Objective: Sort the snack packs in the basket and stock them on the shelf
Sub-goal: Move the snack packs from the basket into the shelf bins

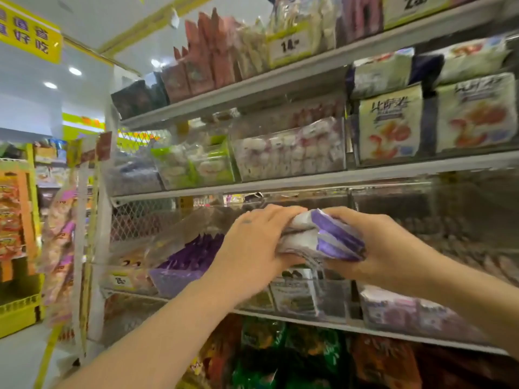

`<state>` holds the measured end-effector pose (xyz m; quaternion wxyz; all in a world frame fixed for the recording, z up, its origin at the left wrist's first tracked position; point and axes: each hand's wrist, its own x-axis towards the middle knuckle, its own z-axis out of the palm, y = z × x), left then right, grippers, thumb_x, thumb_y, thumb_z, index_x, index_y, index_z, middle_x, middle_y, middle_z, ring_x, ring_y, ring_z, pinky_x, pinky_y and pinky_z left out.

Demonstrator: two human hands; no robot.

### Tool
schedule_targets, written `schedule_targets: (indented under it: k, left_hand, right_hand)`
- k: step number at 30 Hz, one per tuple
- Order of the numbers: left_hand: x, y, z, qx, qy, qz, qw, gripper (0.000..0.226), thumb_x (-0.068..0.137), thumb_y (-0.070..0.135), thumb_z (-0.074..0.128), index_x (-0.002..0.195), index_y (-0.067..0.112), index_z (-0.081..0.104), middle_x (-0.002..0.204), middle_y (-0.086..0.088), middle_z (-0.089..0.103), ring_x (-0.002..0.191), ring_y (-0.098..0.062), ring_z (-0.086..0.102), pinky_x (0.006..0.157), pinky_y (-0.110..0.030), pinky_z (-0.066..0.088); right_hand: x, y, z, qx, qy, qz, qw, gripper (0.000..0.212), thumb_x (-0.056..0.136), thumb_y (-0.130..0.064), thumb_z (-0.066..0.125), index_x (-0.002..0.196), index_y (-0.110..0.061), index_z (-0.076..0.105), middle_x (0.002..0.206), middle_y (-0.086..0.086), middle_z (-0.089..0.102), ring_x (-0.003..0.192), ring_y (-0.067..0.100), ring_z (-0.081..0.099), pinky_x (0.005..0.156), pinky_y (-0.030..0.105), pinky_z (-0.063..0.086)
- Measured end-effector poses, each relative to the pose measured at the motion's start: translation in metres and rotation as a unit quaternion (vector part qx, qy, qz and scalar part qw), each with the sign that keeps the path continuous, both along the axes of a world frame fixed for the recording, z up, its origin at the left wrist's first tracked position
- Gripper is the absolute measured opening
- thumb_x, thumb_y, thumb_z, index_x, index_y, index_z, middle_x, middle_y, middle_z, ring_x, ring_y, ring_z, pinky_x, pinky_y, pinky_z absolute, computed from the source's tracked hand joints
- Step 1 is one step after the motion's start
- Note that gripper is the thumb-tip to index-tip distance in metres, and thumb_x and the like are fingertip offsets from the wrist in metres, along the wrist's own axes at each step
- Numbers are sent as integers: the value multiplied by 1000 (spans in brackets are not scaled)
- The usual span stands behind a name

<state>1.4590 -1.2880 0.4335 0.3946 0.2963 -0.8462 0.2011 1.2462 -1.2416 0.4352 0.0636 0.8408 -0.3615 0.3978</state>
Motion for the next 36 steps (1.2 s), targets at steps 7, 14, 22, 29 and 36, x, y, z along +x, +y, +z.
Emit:
schedule_targets:
  k: [7, 14, 22, 29, 36]
  left_hand:
    - [-38, -44, 22, -18, 110, 86, 990, 52, 87, 37, 66, 135, 35, 48, 119, 9, 44, 108, -16, 49, 86, -35, 48]
    - [-74, -93, 24, 193, 195, -45, 961, 27, 88, 29, 66, 115, 29, 66, 84, 13, 66, 79, -5, 62, 74, -22, 48]
    - [-89, -142, 13, 394, 209, -182, 876, 66, 62, 31, 70, 123, 28, 45, 102, 13, 69, 94, -2, 67, 89, -30, 54]
    - [-88, -170, 25, 367, 133, -87, 916, 89, 56, 55, 69, 134, 33, 33, 110, 12, 68, 100, -6, 65, 93, -33, 53]
    - [-88, -190, 25, 357, 47, -47, 932, 68, 75, 50, 64, 135, 37, 34, 125, 9, 59, 113, -14, 56, 98, -33, 46]
  right_hand:
    - [-30, -43, 8, -197, -39, -138, 970, 63, 67, -13, 79, 121, -33, 53, 106, -22, 59, 89, 9, 61, 77, 23, 47]
    - [-49, -79, 13, -192, -2, -233, 953, 63, 72, -16, 79, 129, -20, 54, 121, -1, 63, 93, 28, 66, 73, 39, 54]
    - [-62, -112, 17, -166, 81, -293, 938, 72, 76, -32, 77, 140, -21, 44, 134, 1, 56, 102, 29, 65, 79, 40, 54]
    - [-52, -141, 27, -69, 65, -294, 951, 70, 84, -48, 64, 142, -31, 29, 138, -5, 44, 117, 23, 52, 92, 36, 47]
    - [-45, -171, 41, 26, 117, -286, 951, 75, 85, -42, 64, 147, -28, 24, 147, 2, 32, 126, 30, 46, 102, 43, 42]
